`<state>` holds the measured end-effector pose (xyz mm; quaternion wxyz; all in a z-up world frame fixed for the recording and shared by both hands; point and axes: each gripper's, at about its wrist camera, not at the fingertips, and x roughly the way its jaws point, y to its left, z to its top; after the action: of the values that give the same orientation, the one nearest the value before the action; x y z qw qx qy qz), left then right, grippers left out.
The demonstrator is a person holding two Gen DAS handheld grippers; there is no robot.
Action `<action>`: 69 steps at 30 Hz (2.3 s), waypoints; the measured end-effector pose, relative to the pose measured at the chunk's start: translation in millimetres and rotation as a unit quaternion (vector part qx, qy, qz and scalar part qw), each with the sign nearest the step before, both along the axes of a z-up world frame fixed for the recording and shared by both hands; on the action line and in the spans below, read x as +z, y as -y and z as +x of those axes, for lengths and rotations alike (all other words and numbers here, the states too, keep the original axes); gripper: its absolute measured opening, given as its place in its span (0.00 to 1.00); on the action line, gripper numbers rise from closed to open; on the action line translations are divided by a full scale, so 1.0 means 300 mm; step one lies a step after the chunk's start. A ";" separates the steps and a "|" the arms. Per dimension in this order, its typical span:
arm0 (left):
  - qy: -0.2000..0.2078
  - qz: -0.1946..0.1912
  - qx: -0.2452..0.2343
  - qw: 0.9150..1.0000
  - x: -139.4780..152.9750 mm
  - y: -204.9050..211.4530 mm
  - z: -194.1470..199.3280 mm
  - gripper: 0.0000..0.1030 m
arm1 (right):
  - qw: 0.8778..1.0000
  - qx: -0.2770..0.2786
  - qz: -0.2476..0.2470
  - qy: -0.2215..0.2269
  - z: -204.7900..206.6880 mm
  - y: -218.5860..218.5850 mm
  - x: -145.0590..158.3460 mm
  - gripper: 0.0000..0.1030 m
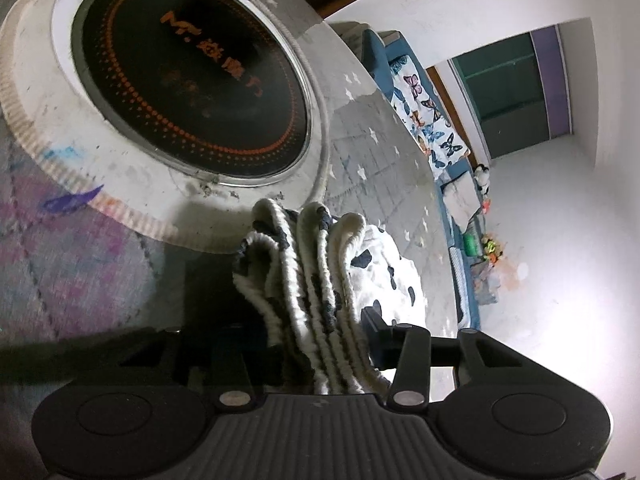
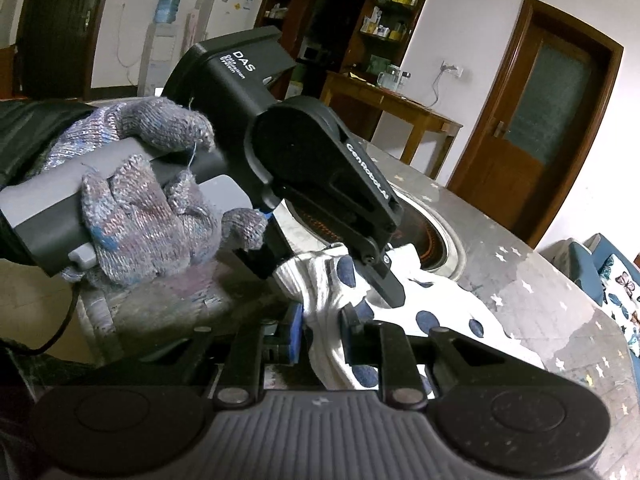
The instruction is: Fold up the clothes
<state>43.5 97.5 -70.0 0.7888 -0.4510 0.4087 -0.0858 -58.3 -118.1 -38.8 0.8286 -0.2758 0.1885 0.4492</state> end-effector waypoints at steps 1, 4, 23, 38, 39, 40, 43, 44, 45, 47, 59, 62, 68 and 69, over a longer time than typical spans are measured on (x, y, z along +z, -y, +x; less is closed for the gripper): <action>0.002 0.003 -0.003 1.000 0.002 0.003 0.002 0.48 | 1.000 0.000 0.001 -0.001 0.002 0.002 0.001 0.18; 0.011 0.019 -0.013 1.000 0.007 0.012 0.006 0.43 | 1.000 0.000 0.001 -0.006 0.010 -0.003 -0.001 0.18; 0.028 0.026 -0.026 0.999 -0.018 -0.013 -0.005 0.33 | 0.971 -0.170 0.088 -0.143 0.391 0.182 0.069 0.26; 0.027 0.030 -0.032 0.999 -0.009 -0.014 -0.006 0.33 | 0.937 -0.278 0.111 -0.182 0.589 0.297 -0.004 0.36; 0.027 0.031 -0.031 0.999 -0.008 -0.014 -0.006 0.33 | 0.935 -0.282 0.117 -0.182 0.580 0.321 0.001 0.37; 0.026 0.031 -0.031 0.999 -0.007 -0.014 -0.007 0.33 | 0.932 -0.288 0.122 -0.182 0.572 0.350 0.006 0.38; 0.024 0.038 -0.033 0.998 0.000 -0.010 -0.004 0.33 | 0.924 -0.307 0.132 -0.183 0.547 0.423 0.005 0.40; 0.023 0.041 -0.033 0.998 0.003 -0.009 -0.004 0.33 | 0.921 -0.313 0.136 -0.187 0.541 0.441 -0.001 0.40; 0.023 0.044 -0.034 0.998 0.006 -0.007 -0.004 0.33 | 0.918 -0.318 0.139 -0.190 0.534 0.459 -0.008 0.40; 0.021 0.049 -0.034 0.998 0.010 -0.002 -0.002 0.33 | 0.912 -0.327 0.147 -0.198 0.524 0.492 -0.022 0.40; 0.017 0.130 -0.047 0.990 0.083 0.071 0.011 0.32 | 0.902 -0.312 0.195 -0.227 0.496 0.511 -0.076 0.10; 0.032 0.153 -0.059 0.986 0.128 0.104 0.032 0.32 | 0.902 -0.309 0.213 -0.213 0.485 0.526 -0.052 0.08; 0.063 0.181 -0.086 0.978 0.215 0.205 0.124 0.31 | 0.905 -0.319 0.227 -0.166 0.509 0.579 0.046 0.07; 0.067 0.184 -0.090 0.977 0.227 0.226 0.144 0.31 | 0.905 -0.323 0.227 -0.158 0.520 0.593 0.061 0.07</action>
<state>86.7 29.8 -1.9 0.8729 -0.2530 0.4026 -0.1096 97.8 -295.8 -20.5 0.9279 0.0706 0.2884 0.2256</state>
